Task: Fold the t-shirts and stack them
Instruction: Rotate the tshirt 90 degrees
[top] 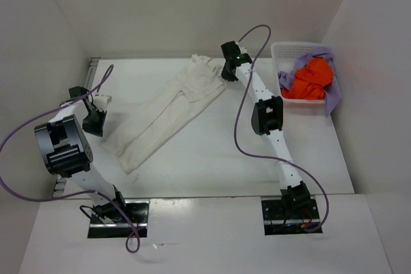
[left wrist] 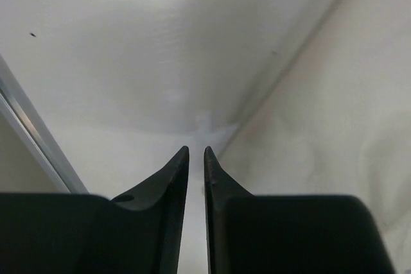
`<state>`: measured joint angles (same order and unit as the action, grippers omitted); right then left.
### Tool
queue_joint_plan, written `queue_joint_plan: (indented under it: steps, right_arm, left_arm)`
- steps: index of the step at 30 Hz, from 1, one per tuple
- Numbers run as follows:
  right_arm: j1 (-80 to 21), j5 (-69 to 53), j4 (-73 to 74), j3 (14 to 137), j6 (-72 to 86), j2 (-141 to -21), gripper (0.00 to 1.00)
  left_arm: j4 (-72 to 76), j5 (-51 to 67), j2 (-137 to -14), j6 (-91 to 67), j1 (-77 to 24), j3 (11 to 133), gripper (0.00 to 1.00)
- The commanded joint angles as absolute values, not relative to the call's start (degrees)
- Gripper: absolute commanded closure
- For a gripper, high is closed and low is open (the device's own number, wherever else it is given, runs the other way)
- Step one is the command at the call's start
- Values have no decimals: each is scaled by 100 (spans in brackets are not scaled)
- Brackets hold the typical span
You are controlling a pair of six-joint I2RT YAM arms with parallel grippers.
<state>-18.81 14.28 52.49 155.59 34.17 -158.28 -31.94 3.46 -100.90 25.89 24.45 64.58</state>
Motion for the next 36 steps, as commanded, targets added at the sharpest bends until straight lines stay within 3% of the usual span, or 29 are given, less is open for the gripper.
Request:
queue_joint_plan:
  steps: [1, 3, 7, 10, 11, 12, 15, 20, 22, 24, 30, 33, 36]
  right_arm:
    - [-1671, 1287, 5550, 16515, 2936, -16128, 80]
    - [-1600, 1283, 5432, 17146, 2840, -16312, 80]
    - [-1345, 608, 4590, 17261, 2664, -16417, 71]
    - [-1292, 230, 4185, 17427, 2480, -16418, 52]
    - [-1240, 168, 4131, 17507, 2479, -16418, 33]
    - [-1239, 167, 4131, 17586, 2400, -16418, 22]
    - [-1091, 123, 4279, 17841, 2294, -16076, 1]
    - [-1194, 1025, 5289, 17053, 2119, -14507, 1]
    - [-1843, 2193, 5764, 16248, 1925, -14030, 1]
    - [-2571, 2583, 5976, 15683, 2003, -13397, 1]
    - [-4340, 2137, 4712, 11740, 2600, -11842, 1]
    - [-4491, 952, 4089, 10343, 3575, -11306, 1]
    - [-5052, 747, 3481, 9818, 3963, -11170, 1]
  left_arm:
    - [-3586, 554, -9546, 2952, 2294, 6215, 78]
    - [-3735, 554, -9422, 3014, 2215, 6022, 77]
    - [-3919, 554, -9422, 3295, 2163, 5705, 77]
    - [-4087, 554, -9185, 3497, 1944, 5424, 77]
    - [-4148, 502, -8941, 3559, 1890, 5336, 77]
    - [-4209, 501, -8799, 3620, 1890, 5274, 77]
    - [-4472, 623, -8298, 3884, 1890, 5133, 75]
    - [-4307, 694, -7946, 3517, 2003, 5352, 65]
    - [-3930, 834, -7945, 3043, 2004, 5649, 60]
    - [-3526, 922, -8006, 2596, 2004, 5809, 53]
    - [-2971, 1011, -8902, 1935, 1934, 6038, 46]
    - [-2900, 1247, -9210, 1934, 1934, 5985, 44]
    - [-2786, 1301, -9281, 1767, 1934, 5985, 43]
